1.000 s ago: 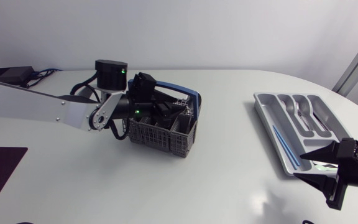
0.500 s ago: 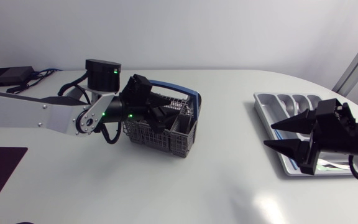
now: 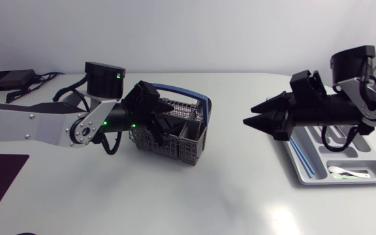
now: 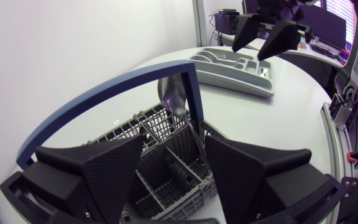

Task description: Sort the cutlery from the basket into the organizer compartments.

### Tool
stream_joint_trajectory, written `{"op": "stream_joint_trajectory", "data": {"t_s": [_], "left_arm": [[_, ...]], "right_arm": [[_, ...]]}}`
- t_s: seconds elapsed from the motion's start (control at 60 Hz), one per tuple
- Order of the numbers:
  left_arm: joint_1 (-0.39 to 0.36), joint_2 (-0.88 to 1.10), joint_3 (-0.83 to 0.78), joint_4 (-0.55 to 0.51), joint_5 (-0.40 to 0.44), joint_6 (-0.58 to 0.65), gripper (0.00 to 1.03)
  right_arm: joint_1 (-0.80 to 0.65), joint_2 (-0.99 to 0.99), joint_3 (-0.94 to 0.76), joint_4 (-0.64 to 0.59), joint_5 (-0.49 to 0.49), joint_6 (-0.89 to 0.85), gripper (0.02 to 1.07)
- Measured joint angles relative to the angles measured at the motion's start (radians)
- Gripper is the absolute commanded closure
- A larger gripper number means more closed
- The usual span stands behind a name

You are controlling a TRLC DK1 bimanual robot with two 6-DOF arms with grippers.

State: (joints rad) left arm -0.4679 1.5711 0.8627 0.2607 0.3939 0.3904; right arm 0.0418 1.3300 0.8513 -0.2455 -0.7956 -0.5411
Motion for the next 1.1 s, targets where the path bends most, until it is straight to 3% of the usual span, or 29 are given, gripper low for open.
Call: {"op": "stream_joint_trajectory", "data": {"t_s": [0.45,0.55,0.65,0.8,1.1], "left_arm": [[-0.031,-0.038,0.004,-0.204,-0.112,0.06,0.2],[-0.039,-0.038,0.01,-0.212,-0.132,0.066,0.2],[-0.04,-0.04,0.013,-0.219,-0.138,0.068,0.2],[-0.039,-0.043,0.013,-0.22,-0.138,0.068,0.2],[-0.039,-0.046,0.013,-0.223,-0.139,0.083,0.2]], "right_arm": [[0.129,0.27,0.231,0.015,0.039,0.093,0.36],[0.144,0.317,0.282,0.019,0.049,0.101,0.37],[0.153,0.365,0.328,0.018,0.057,0.111,0.47],[0.154,0.415,0.378,0.018,0.06,0.116,0.52],[0.188,0.444,0.402,0.018,0.06,0.116,0.54]]}}
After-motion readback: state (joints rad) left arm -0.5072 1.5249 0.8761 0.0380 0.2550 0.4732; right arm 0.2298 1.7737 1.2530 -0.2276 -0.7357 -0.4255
